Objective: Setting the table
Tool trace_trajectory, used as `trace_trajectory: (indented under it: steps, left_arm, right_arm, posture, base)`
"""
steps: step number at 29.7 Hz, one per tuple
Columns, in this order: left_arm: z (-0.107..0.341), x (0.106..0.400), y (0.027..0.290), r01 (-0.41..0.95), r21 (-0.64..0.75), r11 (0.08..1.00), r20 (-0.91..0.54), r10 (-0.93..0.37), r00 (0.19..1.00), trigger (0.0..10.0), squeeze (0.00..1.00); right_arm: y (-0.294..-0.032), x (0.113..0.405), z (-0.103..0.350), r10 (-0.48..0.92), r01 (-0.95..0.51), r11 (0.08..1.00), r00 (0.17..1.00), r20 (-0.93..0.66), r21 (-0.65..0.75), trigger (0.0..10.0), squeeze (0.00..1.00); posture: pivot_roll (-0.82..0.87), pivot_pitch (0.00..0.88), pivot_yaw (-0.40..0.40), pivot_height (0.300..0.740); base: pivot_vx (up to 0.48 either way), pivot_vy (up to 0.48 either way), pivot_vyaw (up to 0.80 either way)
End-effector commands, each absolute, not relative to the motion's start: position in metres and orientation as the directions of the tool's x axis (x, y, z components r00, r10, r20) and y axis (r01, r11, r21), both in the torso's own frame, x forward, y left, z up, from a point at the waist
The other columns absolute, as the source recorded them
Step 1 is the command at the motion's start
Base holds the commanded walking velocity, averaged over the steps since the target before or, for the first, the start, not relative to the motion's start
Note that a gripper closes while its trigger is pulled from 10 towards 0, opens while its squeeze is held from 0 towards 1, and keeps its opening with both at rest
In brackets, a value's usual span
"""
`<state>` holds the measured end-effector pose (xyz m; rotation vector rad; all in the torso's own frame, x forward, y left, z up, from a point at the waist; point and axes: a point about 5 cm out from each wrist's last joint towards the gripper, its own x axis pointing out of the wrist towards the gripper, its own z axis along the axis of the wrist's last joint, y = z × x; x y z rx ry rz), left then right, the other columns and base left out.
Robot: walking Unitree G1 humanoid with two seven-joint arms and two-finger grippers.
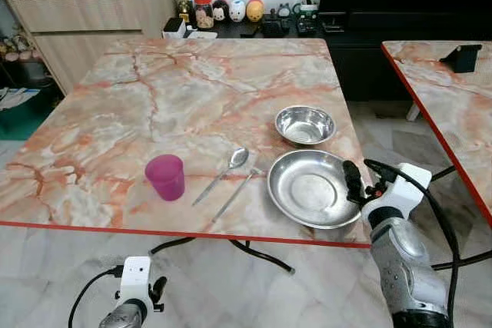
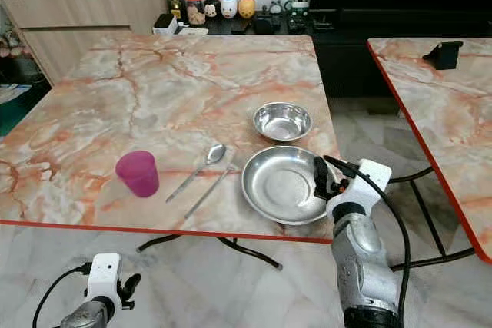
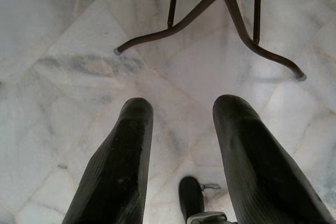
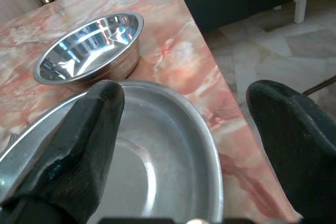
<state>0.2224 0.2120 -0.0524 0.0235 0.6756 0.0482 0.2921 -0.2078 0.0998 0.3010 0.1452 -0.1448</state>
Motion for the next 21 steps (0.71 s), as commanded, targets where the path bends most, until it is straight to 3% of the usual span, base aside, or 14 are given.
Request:
trace_trajectory:
  steps: [1,6,11,21]
  left_arm:
    - [-0.052,0.222,0.214,-0.026,0.053,0.998,-0.621,0.053,0.782,10.0,0.0]
    - [-0.051,0.224,0.213,-0.022,0.053,0.998,-0.616,0.05,0.786,10.0,0.0]
    - [-0.049,0.226,0.214,-0.022,0.058,0.998,-0.612,0.053,0.789,10.0,0.0]
    - [-0.051,0.222,0.216,-0.028,0.061,0.998,-0.617,0.06,0.785,10.0,0.0]
  right_arm:
    - [-0.214,0.287,0.099,-0.137,0.189,0.934,0.973,-0.186,0.302,10.0,0.0]
    - [-0.223,0.287,0.089,-0.14,0.223,0.927,0.952,-0.274,0.3,10.0,0.0]
    - [-0.215,0.298,0.099,-0.067,0.149,0.924,0.969,-0.237,0.351,10.0,0.0]
    - [-0.216,0.308,0.096,-0.061,0.146,0.931,0.966,-0.253,0.335,10.0,0.0]
  posture:
    - [-0.11,0.0,0.04,0.74]
    - [-0.11,0.0,0.048,0.74]
    - [-0.1,0.0,0.047,0.74]
    - [-0.09,0.0,0.052,0.74]
  base:
    - [0.0,0.0,0.0]
    - [0.0,0.0,0.0]
    - [0.0,0.0,0.0]
    - [0.0,0.0,0.0]
